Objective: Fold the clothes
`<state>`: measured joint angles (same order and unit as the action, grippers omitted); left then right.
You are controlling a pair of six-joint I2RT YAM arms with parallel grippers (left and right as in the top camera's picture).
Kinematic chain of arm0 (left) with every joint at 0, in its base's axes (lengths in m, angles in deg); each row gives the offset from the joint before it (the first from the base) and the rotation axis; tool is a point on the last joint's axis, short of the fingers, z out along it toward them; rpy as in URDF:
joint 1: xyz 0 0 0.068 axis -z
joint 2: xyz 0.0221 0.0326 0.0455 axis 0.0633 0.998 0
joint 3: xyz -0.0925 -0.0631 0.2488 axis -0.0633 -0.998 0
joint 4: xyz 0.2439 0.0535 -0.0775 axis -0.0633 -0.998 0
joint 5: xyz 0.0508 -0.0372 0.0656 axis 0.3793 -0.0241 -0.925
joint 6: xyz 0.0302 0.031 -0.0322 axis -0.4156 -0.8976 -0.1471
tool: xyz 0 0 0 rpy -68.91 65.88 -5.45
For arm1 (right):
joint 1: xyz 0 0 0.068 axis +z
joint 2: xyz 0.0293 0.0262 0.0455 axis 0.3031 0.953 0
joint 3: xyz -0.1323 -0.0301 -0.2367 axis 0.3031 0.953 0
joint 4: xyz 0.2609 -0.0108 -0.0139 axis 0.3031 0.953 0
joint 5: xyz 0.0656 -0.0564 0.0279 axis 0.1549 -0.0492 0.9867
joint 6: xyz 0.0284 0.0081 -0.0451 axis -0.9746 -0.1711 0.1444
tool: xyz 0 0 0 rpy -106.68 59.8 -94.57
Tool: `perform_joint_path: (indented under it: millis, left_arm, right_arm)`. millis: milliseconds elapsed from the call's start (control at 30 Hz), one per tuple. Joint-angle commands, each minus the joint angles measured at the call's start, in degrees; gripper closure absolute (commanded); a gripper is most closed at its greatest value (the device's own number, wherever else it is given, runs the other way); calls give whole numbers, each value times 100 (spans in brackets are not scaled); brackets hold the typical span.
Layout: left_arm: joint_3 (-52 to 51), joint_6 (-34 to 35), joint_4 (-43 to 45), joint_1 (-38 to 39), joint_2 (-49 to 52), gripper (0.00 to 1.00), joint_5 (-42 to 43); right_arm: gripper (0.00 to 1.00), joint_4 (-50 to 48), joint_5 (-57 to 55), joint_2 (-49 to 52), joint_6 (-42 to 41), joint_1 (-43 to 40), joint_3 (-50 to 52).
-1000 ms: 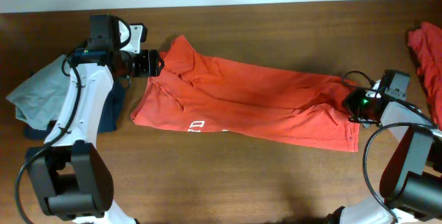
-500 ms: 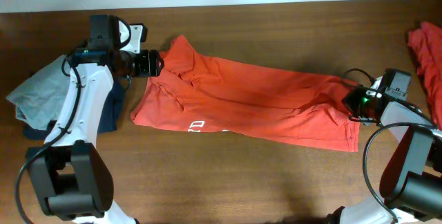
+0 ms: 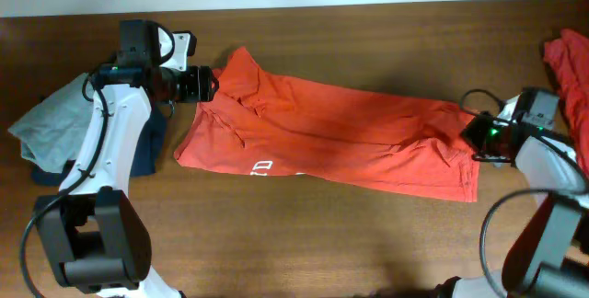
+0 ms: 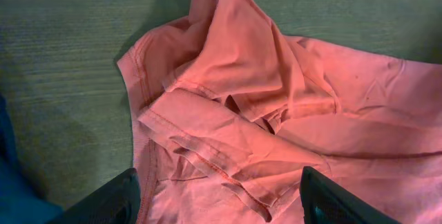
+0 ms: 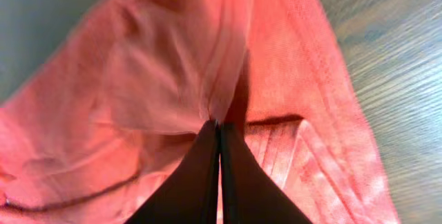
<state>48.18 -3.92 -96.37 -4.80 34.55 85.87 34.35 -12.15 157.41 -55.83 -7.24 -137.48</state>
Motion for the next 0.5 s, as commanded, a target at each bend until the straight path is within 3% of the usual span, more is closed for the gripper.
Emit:
perform_joint_path:
  millis: [0,467]
  left_arm:
    - [79,-114,28,4,20,27,42]
    - [79,-111,35,7,20,26,42]
  right_arm:
    - [96,181,-616,-378,229,4,-173]
    - [96,1143,-748,-369,240,-114,-713]
